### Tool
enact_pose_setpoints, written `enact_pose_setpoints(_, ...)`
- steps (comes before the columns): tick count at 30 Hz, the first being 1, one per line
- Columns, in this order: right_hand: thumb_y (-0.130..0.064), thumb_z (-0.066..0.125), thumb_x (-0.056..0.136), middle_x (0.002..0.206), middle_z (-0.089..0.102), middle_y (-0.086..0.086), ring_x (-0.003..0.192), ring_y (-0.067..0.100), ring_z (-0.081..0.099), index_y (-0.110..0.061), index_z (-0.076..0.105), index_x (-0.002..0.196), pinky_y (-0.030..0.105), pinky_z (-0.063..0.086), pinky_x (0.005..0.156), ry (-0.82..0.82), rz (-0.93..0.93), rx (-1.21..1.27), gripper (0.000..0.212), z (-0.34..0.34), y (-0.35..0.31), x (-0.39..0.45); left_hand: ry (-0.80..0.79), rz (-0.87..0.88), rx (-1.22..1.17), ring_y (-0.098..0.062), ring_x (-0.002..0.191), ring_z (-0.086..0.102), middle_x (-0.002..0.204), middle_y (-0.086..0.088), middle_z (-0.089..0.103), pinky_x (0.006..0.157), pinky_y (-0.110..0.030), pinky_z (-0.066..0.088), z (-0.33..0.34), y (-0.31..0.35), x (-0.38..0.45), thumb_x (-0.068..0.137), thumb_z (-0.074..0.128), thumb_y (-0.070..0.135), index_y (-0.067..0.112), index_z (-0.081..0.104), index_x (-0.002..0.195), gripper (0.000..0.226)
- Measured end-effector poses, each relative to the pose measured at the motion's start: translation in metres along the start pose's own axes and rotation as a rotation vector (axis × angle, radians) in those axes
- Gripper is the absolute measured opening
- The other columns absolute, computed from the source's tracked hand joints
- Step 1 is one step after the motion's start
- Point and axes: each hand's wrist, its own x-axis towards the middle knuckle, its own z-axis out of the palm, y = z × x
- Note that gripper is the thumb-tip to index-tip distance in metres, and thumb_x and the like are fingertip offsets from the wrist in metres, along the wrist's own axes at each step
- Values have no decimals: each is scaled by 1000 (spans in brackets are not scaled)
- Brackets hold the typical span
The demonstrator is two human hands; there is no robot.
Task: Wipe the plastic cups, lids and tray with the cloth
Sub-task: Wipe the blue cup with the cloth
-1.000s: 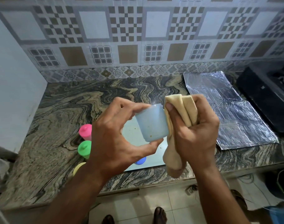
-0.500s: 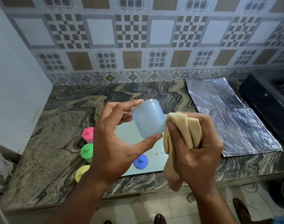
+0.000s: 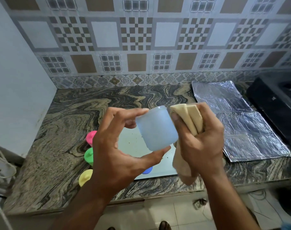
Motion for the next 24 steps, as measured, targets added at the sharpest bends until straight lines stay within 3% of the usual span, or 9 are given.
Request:
enact_pose_setpoints(2,-13,77,93,71,65,-9,60,0,57,-8,63,91,18,48,58,41,31,155,15,1,-1,-6,21,-41,-64,-25,101,69,121,0,61,86,-40,58,3,-2,1,60,100,39,28,63,121,73)
enact_pose_setpoints(4,-14,77,92,69,63,-14,57,1,57,-12,62,91,18,48,56,85,39,255,16,3,-6,-12,33,-87,-129,-24,101,70,122,-2,62,87,-46,59,7,-3,1,60,98,35,28,60,119,70)
enact_pose_setpoints(8,-14,76,92,72,66,-10,57,17,61,-19,63,93,29,51,56,95,11,249,13,6,-9,-19,1,-115,-232,-28,111,69,124,-5,59,97,-41,57,11,-4,-2,63,95,27,27,58,129,76)
enact_pose_setpoints(15,-8,78,92,79,68,-15,68,-1,61,-12,65,95,15,49,67,85,-21,168,14,2,-8,-16,-56,-95,-155,-26,113,68,122,3,57,102,-36,56,7,-11,3,63,100,36,33,64,132,77)
enact_pose_setpoints(19,-13,78,91,80,69,-10,66,4,63,-12,66,96,19,50,63,39,-112,76,13,-2,-16,-14,-57,-58,8,-15,108,63,116,10,56,95,-32,55,2,-14,6,62,100,43,34,66,131,77)
enact_pose_setpoints(24,-15,82,89,87,73,-6,76,15,68,-11,70,96,30,53,67,-49,-154,-20,14,8,-25,-7,-57,52,23,-13,102,61,114,1,58,86,-27,53,3,-6,2,62,99,35,21,69,127,72)
